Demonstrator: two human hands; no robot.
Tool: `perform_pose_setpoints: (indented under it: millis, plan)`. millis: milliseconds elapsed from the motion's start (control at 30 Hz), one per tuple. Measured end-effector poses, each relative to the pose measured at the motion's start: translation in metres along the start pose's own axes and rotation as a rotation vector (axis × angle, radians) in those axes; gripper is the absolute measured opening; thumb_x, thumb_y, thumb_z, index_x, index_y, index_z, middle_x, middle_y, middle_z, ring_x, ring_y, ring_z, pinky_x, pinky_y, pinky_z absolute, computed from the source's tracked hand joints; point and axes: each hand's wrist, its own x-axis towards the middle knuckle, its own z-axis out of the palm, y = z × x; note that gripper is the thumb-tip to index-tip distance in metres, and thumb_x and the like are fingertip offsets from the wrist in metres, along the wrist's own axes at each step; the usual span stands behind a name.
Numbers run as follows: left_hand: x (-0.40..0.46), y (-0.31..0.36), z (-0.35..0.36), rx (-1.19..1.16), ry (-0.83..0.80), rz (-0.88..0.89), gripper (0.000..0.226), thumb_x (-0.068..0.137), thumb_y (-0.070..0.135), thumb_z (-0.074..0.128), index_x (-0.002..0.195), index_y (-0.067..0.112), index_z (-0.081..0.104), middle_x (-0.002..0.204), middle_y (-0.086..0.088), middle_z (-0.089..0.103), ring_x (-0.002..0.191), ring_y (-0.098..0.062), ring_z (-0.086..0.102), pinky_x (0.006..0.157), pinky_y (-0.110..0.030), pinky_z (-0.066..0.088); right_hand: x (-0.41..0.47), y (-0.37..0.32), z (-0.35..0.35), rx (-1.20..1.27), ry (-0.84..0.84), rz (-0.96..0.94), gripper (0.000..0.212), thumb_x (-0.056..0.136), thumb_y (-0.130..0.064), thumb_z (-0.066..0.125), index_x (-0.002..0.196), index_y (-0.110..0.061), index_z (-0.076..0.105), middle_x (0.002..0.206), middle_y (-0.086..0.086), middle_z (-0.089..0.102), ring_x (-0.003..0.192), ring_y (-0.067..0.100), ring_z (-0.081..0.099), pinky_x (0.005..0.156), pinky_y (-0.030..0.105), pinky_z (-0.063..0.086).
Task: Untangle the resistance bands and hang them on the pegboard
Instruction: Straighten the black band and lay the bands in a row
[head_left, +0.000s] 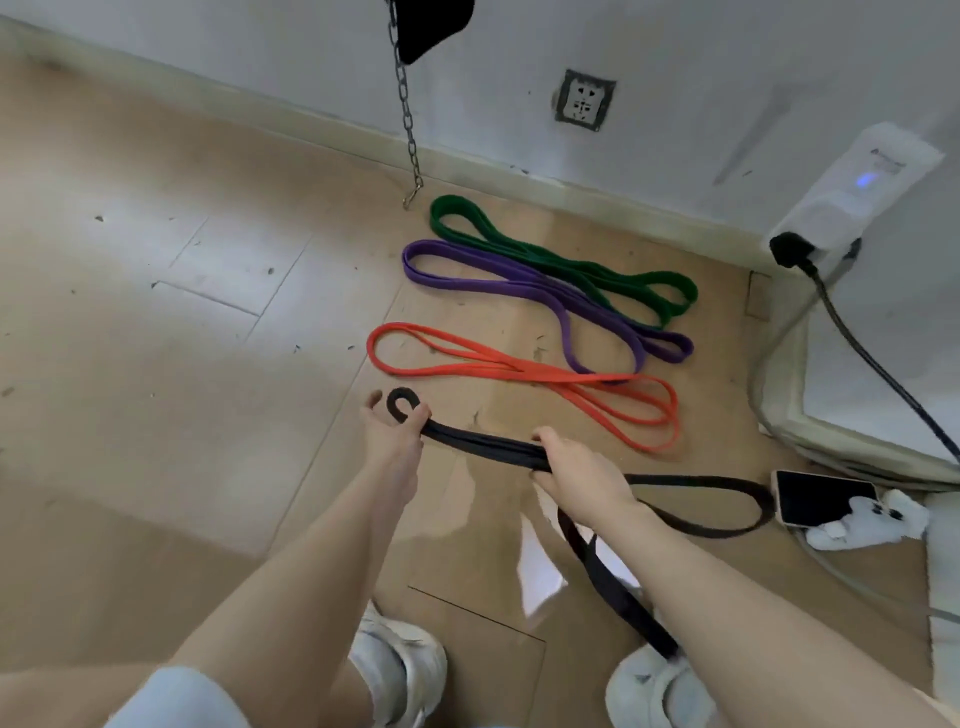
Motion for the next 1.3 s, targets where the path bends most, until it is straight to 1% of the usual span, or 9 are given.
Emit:
perform_pose_setpoints:
  millis: [133, 367, 467, 700, 833, 933, 1067, 1167, 1300]
  plan:
    - [0.066, -0.013, -0.012, 0.065, 0.047, -0.020, 0.039, 0.087, 0.004, 0.059, 0.123, 0.012, 0.046, 0.107, -0.010, 0.055, 0.079, -0.014, 0.054, 0.069, -0.023, 0.043, 0.078, -0.012, 0.050, -0.046, -0.076, 0.017, 0.023, 0.097, -0.024, 0.045, 0.117, -0.013, 0.045, 0.115, 0.008, 0.057, 0.100, 0.031, 0.058, 0.068, 0.036, 0.040]
    - [0.164, -0.020, -0.041, 0.305, 0.198, 0.033, 0.046, 0.085, 0.012, 0.064, 0.128, 0.016, 0.047, 0.115, -0.003, 0.055, 0.101, -0.021, 0.056, 0.093, -0.036, 0.046, 0.169, -0.045, 0.109, -0.087, -0.040, -0.029, 0.017, 0.097, -0.013, 0.042, 0.113, -0.013, 0.046, 0.122, 0.005, 0.049, 0.114, 0.025, 0.047, 0.071, 0.031, 0.033]
    - [0.191, -0.030, -0.048, 0.501, 0.197, 0.080, 0.050, 0.086, 0.016, 0.062, 0.132, 0.015, 0.043, 0.127, -0.006, 0.052, 0.112, -0.022, 0.053, 0.099, -0.036, 0.043, 0.188, -0.052, 0.121, -0.079, -0.048, -0.038, 0.018, 0.096, -0.012, 0.042, 0.114, -0.012, 0.047, 0.123, 0.007, 0.047, 0.116, 0.024, 0.044, 0.086, 0.033, 0.037]
    - [0.200, -0.041, -0.029, 1.034, 0.380, 0.187, 0.068, 0.091, 0.029, 0.055, 0.147, 0.017, 0.018, 0.156, -0.008, 0.011, 0.140, -0.032, 0.013, 0.113, -0.046, 0.013, 0.164, -0.005, 0.100, -0.026, -0.173, -0.090, 0.061, 0.091, -0.045, 0.051, 0.142, -0.019, 0.029, 0.146, 0.000, 0.033, 0.134, 0.021, 0.029, 0.108, 0.032, 0.022]
    - [0.176, -0.054, -0.010, 1.233, 0.152, 0.504, 0.053, 0.089, 0.023, 0.056, 0.137, 0.010, 0.040, 0.148, -0.017, 0.028, 0.130, -0.041, 0.030, 0.105, -0.052, 0.023, 0.118, 0.061, 0.077, 0.008, -0.076, 0.062, 0.039, 0.096, -0.030, 0.047, 0.132, -0.017, 0.045, 0.139, -0.001, 0.041, 0.129, 0.021, 0.035, 0.105, 0.032, 0.027]
    - [0.140, -0.077, 0.012, 1.270, -0.121, 0.835, 0.034, 0.081, 0.027, 0.054, 0.101, 0.002, 0.064, 0.110, -0.021, 0.059, 0.093, -0.042, 0.056, 0.075, -0.048, 0.048, 0.084, 0.106, 0.071, -0.048, 0.052, 0.226, 0.018, 0.094, -0.021, 0.048, 0.108, -0.014, 0.055, 0.117, 0.003, 0.052, 0.111, 0.025, 0.047, 0.090, 0.033, 0.035]
    - [0.097, -0.118, 0.027, 1.444, -0.490, 0.858, 0.035, 0.070, 0.025, 0.073, 0.099, 0.007, 0.066, 0.100, -0.015, 0.064, 0.085, -0.037, 0.063, 0.067, -0.040, 0.051, 0.052, 0.144, 0.081, 0.118, 0.008, 0.457, 0.021, 0.092, -0.024, 0.050, 0.110, -0.013, 0.052, 0.116, 0.006, 0.051, 0.097, 0.028, 0.054, 0.076, 0.037, 0.045]
    - [0.083, -0.134, 0.028, 1.622, -0.541, 0.824, 0.066, 0.048, 0.015, 0.091, 0.108, 0.008, 0.065, 0.107, -0.017, 0.064, 0.091, -0.034, 0.066, 0.069, -0.039, 0.053, 0.042, 0.153, 0.095, 0.013, -0.147, 0.346, 0.032, 0.093, -0.028, 0.048, 0.124, -0.022, 0.046, 0.118, 0.002, 0.045, 0.093, 0.026, 0.054, 0.071, 0.036, 0.047]
    - [0.086, -0.134, 0.027, 1.770, -0.464, 0.943, 0.072, 0.035, 0.014, 0.092, 0.103, 0.006, 0.069, 0.099, -0.014, 0.066, 0.091, -0.032, 0.060, 0.068, -0.035, 0.053, 0.055, 0.149, 0.108, -0.277, -0.172, 0.137, 0.011, 0.093, -0.021, 0.050, 0.100, -0.012, 0.051, 0.105, 0.004, 0.046, 0.096, 0.024, 0.050, 0.062, 0.031, 0.033]
